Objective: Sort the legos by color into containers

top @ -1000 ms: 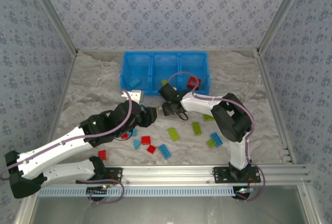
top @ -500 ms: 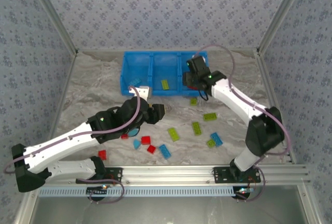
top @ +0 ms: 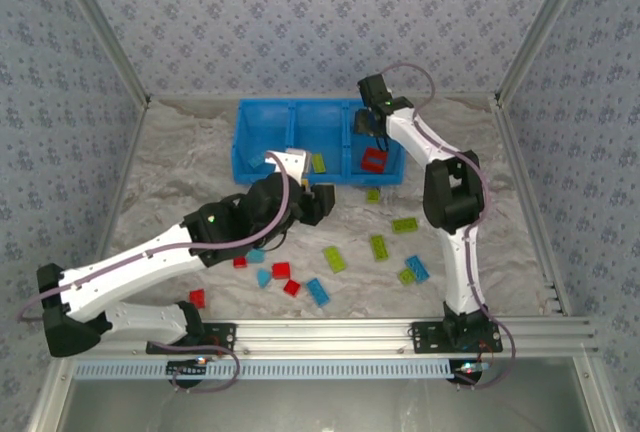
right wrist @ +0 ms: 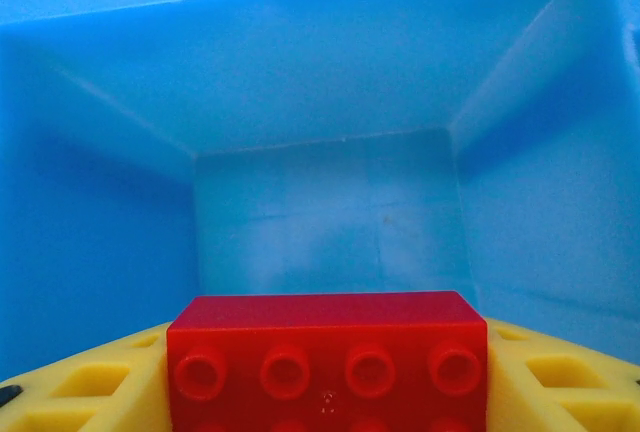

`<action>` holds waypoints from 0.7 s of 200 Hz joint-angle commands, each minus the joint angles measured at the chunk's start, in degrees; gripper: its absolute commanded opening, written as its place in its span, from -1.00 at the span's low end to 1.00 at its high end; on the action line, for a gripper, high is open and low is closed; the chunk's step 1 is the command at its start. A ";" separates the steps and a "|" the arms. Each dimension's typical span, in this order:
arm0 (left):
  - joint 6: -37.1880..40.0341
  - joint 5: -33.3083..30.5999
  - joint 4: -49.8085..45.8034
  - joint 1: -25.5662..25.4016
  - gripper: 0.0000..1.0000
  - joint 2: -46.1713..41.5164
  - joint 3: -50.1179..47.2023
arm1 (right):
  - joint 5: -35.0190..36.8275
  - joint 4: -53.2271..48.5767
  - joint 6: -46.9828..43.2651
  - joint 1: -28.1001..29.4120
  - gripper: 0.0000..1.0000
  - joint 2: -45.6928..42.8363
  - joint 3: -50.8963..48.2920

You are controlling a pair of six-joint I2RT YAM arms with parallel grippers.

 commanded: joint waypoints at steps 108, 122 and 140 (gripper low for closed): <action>7.99 -3.77 -6.51 -4.73 0.16 24.59 29.13 | -0.97 -6.57 0.03 -0.90 0.24 12.08 12.90; 7.99 -3.51 -6.61 -4.72 0.16 25.08 29.44 | -1.57 -7.33 0.43 -1.29 0.33 12.51 13.60; 7.75 -3.63 -7.05 -4.66 0.16 24.99 29.42 | -1.72 -7.70 0.04 -1.33 0.46 12.01 13.65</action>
